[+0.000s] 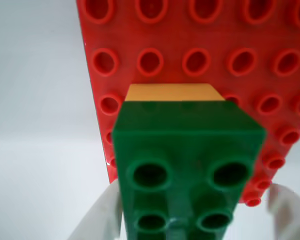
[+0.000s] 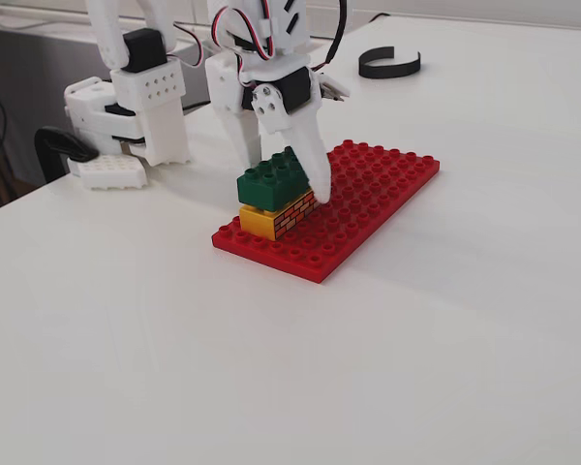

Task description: Grab the loose lego brick and stack it on top of the fixed one.

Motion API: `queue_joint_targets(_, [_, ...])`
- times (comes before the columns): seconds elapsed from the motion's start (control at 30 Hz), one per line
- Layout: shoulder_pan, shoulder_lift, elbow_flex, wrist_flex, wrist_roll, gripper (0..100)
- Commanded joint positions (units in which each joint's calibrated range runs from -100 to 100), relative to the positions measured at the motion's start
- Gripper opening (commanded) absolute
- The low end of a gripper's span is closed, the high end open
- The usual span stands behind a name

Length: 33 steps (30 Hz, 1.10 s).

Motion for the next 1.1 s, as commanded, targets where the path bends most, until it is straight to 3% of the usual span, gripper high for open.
queue_joint_targets(0.0, [-0.45, -0.37, -0.16, -0.13, 0.31, 43])
queue_joint_targets(0.5, [-2.37, -3.33, -7.4, 9.24, -0.21, 43])
queue_joint_targets(0.7, [-5.64, -13.24, -20.97, 24.25, -0.26, 42])
queue_joint_targets(0.77, [-7.64, -17.89, -25.5, 28.84, 0.05, 32])
queue_joint_targets(0.87, [-9.2, -27.72, -26.04, 28.67, 0.26, 0])
queue_joint_targets(0.93, [-9.72, -34.91, -23.05, 27.8, 0.52, 4])
queue_joint_targets(1.07, [-9.12, -50.92, -10.38, 21.38, 1.31, 1])
